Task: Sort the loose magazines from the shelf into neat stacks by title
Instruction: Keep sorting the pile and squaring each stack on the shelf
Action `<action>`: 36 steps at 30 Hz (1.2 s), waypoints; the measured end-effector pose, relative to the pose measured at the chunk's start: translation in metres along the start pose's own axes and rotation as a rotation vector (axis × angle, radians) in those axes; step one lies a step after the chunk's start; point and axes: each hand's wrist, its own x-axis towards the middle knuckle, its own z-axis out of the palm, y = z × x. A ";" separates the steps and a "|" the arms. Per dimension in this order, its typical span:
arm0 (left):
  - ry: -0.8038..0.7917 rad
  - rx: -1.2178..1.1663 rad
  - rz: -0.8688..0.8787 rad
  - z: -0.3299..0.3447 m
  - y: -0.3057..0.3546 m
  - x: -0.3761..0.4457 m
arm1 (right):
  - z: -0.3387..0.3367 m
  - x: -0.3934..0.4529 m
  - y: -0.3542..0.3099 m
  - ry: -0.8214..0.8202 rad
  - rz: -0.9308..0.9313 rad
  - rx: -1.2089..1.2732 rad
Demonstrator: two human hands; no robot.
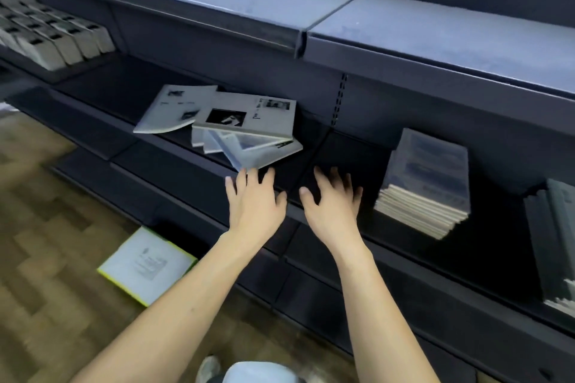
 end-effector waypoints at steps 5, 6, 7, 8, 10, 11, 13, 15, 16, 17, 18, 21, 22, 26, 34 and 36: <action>-0.016 -0.064 -0.047 -0.009 -0.029 -0.001 | 0.017 0.002 -0.027 -0.075 -0.050 0.214; -0.016 -0.074 -0.053 -0.011 -0.041 0.001 | 0.021 0.001 -0.038 -0.095 -0.058 0.268; -0.019 -0.075 -0.054 -0.013 -0.051 0.003 | 0.025 0.000 -0.049 -0.105 -0.062 0.306; -0.021 -0.079 -0.053 -0.015 -0.059 0.004 | 0.028 0.001 -0.058 -0.109 -0.064 0.333; -0.028 -0.097 -0.054 -0.020 -0.079 0.007 | 0.038 0.003 -0.078 -0.103 -0.065 0.357; -0.030 -0.105 -0.055 -0.022 -0.090 0.010 | 0.043 0.004 -0.089 -0.098 -0.064 0.355; -0.032 -0.116 -0.049 -0.027 -0.108 0.014 | 0.052 0.006 -0.107 -0.088 -0.058 0.355; -0.041 -0.131 -0.032 -0.032 -0.128 0.021 | 0.063 0.010 -0.125 -0.073 -0.055 0.362; -0.039 -0.133 -0.021 -0.034 -0.139 0.025 | 0.069 0.011 -0.135 -0.068 -0.054 0.368; -0.037 -0.135 -0.009 -0.037 -0.148 0.028 | 0.075 0.013 -0.143 -0.064 -0.049 0.375; -0.036 -0.138 0.004 -0.038 -0.155 0.032 | 0.081 0.014 -0.150 -0.061 -0.044 0.379; -0.054 -0.165 0.041 -0.043 -0.179 0.045 | 0.099 0.019 -0.169 -0.034 -0.019 0.377; -0.058 -0.170 0.054 -0.044 -0.185 0.049 | 0.104 0.020 -0.175 -0.022 -0.008 0.375; -0.066 -0.185 0.106 -0.044 -0.205 0.065 | 0.122 0.027 -0.189 0.014 0.040 0.380; -0.121 -0.223 0.169 -0.029 -0.215 0.095 | 0.135 0.054 -0.190 0.078 0.122 0.342; -0.106 -0.228 0.190 -0.024 -0.212 0.107 | 0.135 0.067 -0.187 0.109 0.124 0.339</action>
